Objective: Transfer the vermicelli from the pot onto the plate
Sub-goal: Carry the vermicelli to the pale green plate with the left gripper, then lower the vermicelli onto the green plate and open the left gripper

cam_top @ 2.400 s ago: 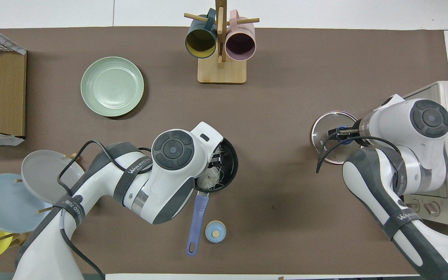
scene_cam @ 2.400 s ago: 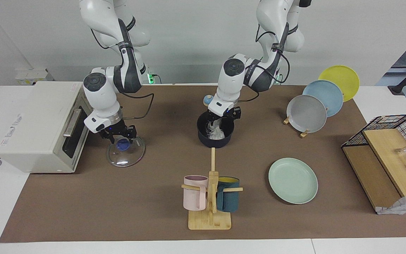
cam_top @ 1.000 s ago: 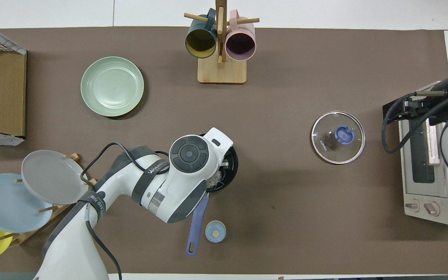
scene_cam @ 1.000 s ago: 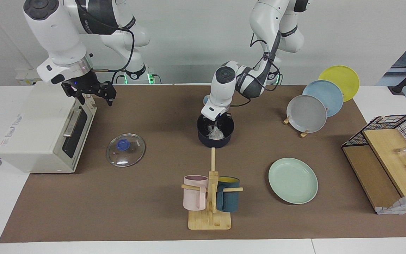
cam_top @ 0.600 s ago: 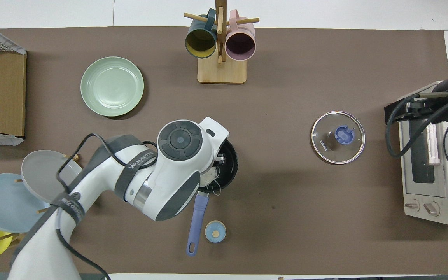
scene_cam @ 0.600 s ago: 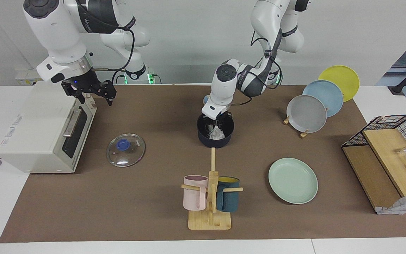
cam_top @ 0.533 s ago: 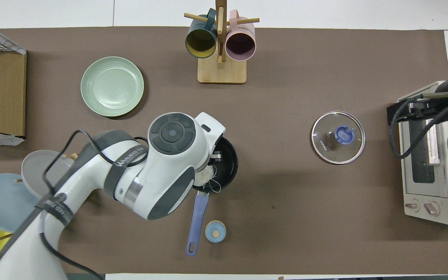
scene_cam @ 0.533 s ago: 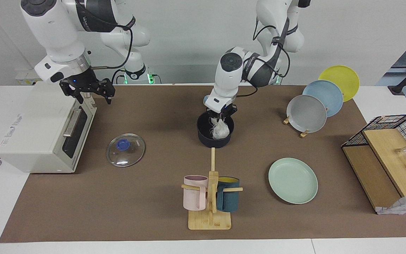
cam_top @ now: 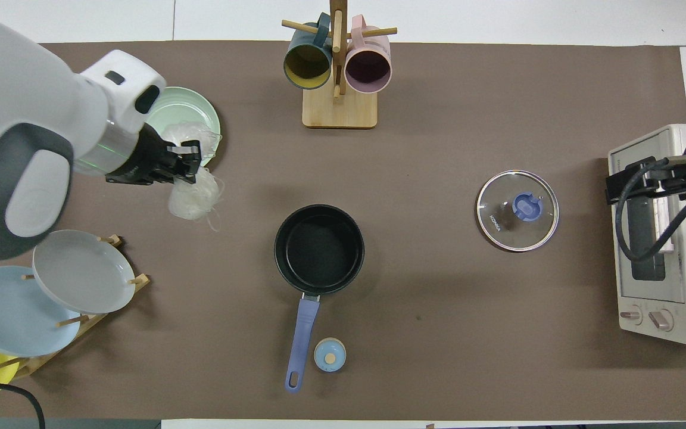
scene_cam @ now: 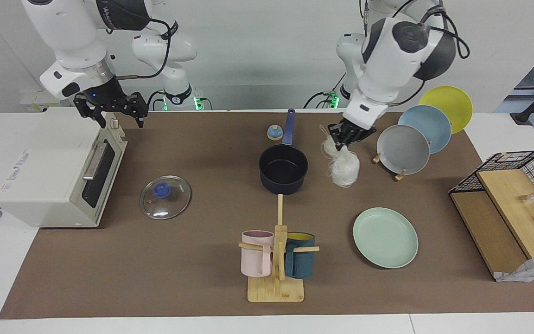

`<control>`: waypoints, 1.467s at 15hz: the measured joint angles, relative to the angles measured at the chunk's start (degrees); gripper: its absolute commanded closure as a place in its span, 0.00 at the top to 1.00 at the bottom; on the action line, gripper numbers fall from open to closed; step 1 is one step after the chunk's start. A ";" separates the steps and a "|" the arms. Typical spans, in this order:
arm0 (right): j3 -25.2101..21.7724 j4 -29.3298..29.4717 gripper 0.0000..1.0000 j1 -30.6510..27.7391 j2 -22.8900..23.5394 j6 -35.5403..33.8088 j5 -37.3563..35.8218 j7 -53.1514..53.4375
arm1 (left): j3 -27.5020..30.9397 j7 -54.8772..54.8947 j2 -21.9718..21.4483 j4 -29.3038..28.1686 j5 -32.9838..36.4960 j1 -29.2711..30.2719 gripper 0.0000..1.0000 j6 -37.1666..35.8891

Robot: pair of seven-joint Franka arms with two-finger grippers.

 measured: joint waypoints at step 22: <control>-1.54 -1.34 1.00 -0.09 -0.63 0.03 0.94 -0.12 | -0.03 24.14 19.38 -0.98 0.26 9.13 1.00 25.20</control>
